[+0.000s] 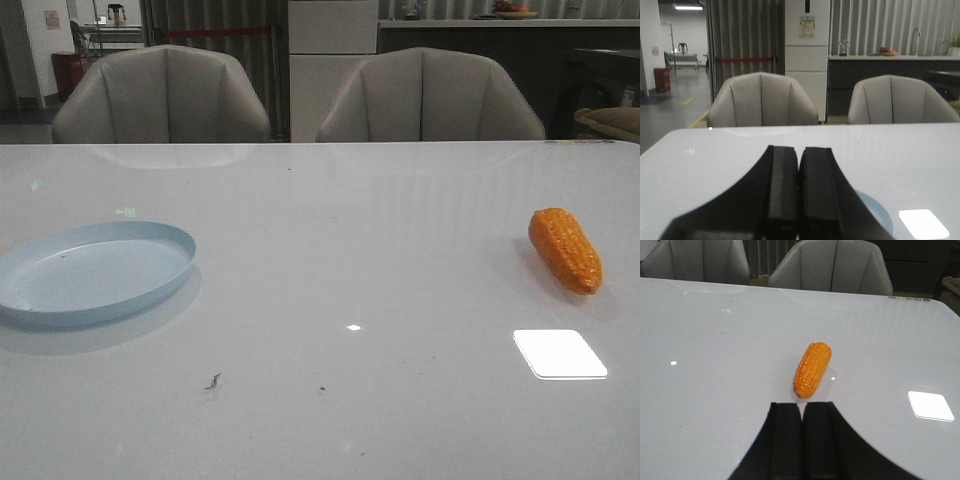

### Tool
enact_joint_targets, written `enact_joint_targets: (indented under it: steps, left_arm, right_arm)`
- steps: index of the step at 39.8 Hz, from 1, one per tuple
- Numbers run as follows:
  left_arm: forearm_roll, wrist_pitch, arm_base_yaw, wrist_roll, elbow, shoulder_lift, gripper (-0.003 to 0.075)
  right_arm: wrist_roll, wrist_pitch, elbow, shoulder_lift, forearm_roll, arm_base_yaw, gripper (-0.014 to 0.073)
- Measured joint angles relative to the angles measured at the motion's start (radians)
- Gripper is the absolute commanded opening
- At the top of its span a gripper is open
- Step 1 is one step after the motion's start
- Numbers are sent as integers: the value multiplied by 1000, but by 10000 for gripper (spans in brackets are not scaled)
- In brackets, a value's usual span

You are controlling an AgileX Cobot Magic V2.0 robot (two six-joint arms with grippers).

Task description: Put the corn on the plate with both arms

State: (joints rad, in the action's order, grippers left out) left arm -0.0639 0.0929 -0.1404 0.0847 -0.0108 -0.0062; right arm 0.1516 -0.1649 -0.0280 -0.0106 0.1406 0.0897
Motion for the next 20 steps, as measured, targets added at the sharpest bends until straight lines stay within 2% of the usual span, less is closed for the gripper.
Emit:
enact_joint_targets:
  steps: [6, 10, 12, 16, 20]
  left_arm:
    - [0, 100, 0, 0, 0, 0, 94]
    - [0, 101, 0, 0, 19, 0, 94]
    - [15, 71, 0, 0, 58, 0, 94]
    - [73, 7, 0, 0, 199, 10, 94]
    - [133, -23, 0, 0, 368, 125, 94]
  right_arm:
    - [0, 61, 0, 0, 6, 0, 49]
    - [0, 210, 6, 0, 19, 0, 49]
    - [0, 237, 40, 0, 22, 0, 50]
    - [0, 197, 209, 5, 24, 0, 50]
    - [0, 165, 396, 106, 24, 0, 50]
